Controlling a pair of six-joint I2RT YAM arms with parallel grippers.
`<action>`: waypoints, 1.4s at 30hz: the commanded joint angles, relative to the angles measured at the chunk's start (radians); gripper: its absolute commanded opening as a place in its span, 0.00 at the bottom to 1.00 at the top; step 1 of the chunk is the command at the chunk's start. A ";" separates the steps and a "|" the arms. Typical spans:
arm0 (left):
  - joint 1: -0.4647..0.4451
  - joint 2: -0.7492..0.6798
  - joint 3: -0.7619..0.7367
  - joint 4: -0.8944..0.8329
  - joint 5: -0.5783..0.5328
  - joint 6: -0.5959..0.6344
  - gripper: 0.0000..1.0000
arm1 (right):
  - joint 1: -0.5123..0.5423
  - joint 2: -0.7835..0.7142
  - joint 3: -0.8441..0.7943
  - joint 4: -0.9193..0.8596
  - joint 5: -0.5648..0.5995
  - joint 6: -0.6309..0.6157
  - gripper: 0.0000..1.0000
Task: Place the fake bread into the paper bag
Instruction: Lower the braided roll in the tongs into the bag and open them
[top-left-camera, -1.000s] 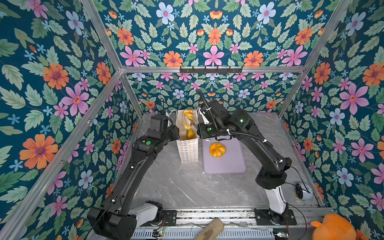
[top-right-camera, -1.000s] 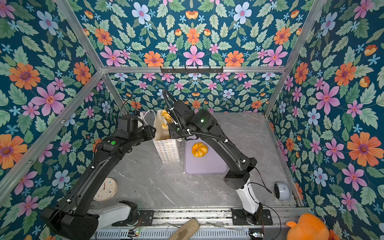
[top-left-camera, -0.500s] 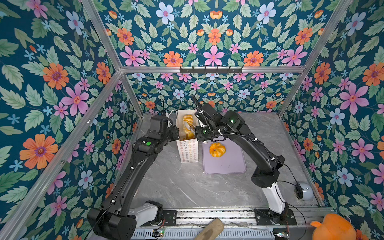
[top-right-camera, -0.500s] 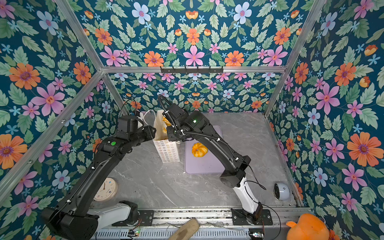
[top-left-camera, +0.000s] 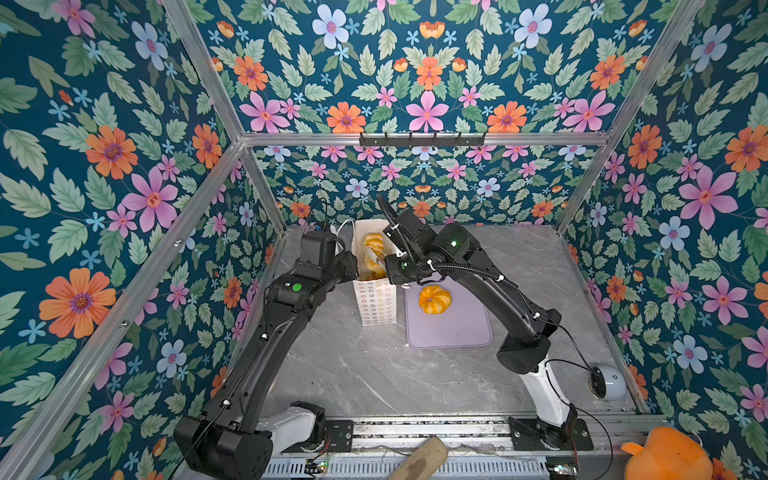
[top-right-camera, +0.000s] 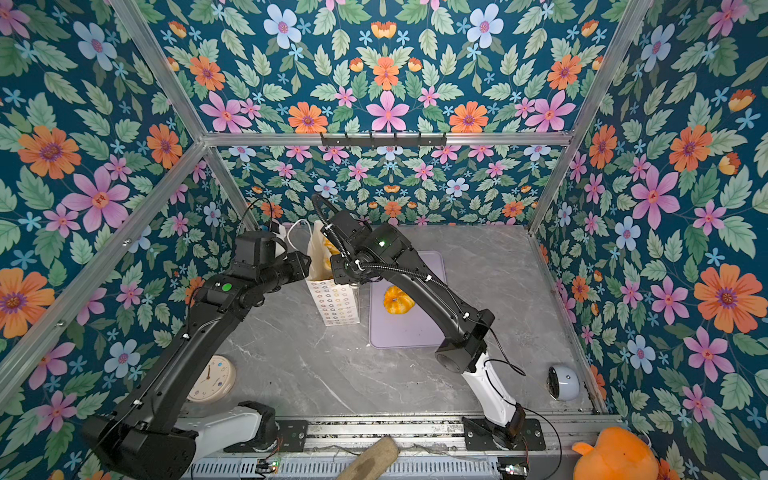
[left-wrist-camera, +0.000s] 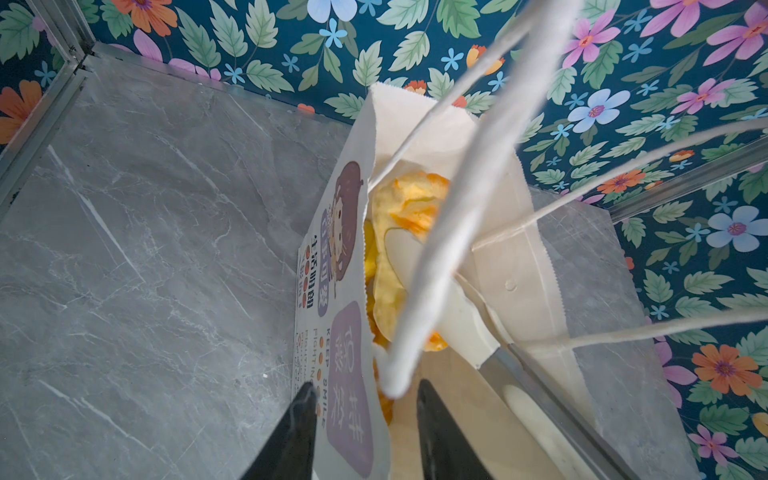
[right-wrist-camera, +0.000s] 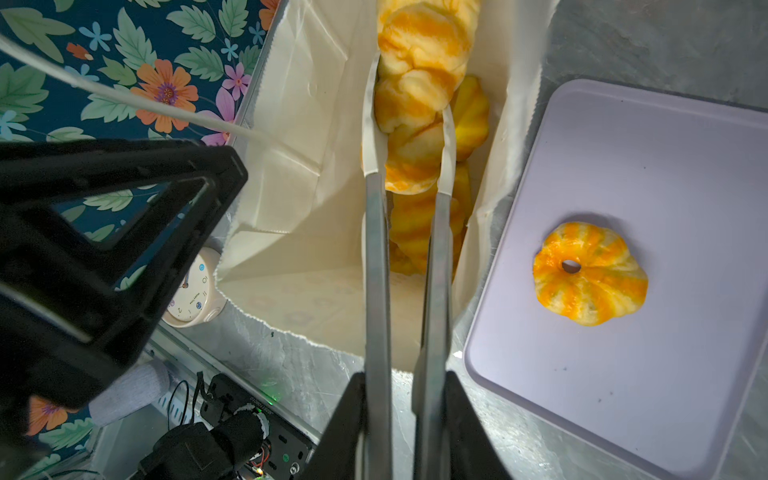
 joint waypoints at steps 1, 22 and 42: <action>0.001 0.001 -0.003 0.018 0.000 0.003 0.41 | 0.001 0.001 0.008 0.044 0.005 -0.010 0.24; 0.002 -0.009 -0.015 0.017 -0.002 0.003 0.41 | 0.001 0.005 0.018 0.050 -0.039 -0.021 0.31; 0.001 -0.004 0.011 0.012 0.017 -0.001 0.41 | 0.000 -0.036 0.018 0.023 -0.048 -0.046 0.34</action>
